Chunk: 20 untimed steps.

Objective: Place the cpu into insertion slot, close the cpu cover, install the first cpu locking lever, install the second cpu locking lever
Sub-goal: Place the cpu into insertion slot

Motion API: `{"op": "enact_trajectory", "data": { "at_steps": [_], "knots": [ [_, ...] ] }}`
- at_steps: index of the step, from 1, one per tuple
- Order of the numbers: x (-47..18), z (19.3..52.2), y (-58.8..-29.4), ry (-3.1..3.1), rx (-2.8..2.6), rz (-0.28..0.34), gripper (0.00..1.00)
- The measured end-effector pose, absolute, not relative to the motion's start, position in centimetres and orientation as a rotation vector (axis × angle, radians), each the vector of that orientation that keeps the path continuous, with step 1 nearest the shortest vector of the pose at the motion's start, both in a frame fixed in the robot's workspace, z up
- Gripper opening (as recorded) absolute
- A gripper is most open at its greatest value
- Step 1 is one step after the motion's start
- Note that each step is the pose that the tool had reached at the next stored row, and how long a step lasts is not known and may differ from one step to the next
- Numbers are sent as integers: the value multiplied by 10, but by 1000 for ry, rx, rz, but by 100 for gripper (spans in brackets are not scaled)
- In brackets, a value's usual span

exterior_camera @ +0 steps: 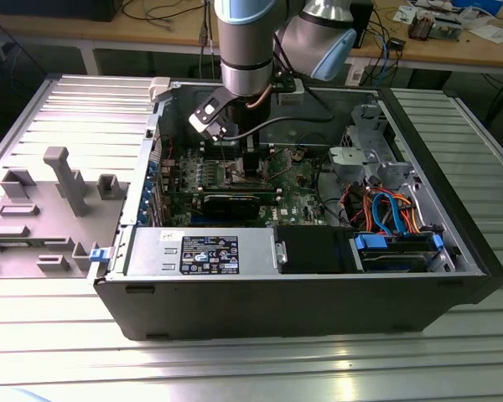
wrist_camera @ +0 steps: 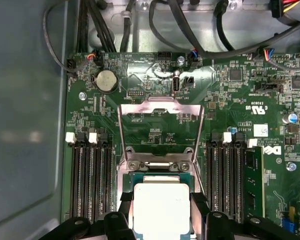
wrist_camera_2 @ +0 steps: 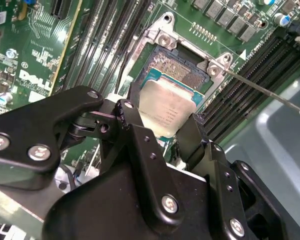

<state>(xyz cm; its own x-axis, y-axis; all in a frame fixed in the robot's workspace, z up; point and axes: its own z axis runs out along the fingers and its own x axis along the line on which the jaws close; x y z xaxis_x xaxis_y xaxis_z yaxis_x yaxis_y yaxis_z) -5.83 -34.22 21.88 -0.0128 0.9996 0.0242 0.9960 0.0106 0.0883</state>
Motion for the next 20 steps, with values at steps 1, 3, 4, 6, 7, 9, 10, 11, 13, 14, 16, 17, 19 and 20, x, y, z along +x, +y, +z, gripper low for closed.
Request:
{"op": "enact_trajectory", "data": {
  "at_steps": [1, 3, 4, 6, 7, 9, 10, 11, 13, 14, 16, 17, 19, 20],
  "knots": [
    [-59, 218, -342, 2199, 2177, 124, 54],
    [-60, 216, -342, 2194, 2182, 124, 54],
    [-60, 215, -342, 2191, 2185, 124, 54],
    [-60, 213, -342, 2177, 2198, 123, 54],
    [-61, 211, -343, 2176, 2198, 123, 54],
    [-61, 208, -343, 2179, 2196, 124, 54],
    [-61, 207, -343, 2183, 2193, 125, 54],
    [-61, 206, -343, 2187, 2190, 125, 54],
    [-61, 205, -343, 2189, 2188, 126, 54],
    [-61, 204, -343, 2189, 2188, 126, 54],
    [-61, 202, -343, 2189, 2188, 127, 54],
    [-61, 202, -343, 2189, 2188, 127, 54],
    [-62, 200, -343, 2190, 2188, 126, 54],
    [-62, 199, -343, 2190, 2187, 125, 54]
  ]
}}
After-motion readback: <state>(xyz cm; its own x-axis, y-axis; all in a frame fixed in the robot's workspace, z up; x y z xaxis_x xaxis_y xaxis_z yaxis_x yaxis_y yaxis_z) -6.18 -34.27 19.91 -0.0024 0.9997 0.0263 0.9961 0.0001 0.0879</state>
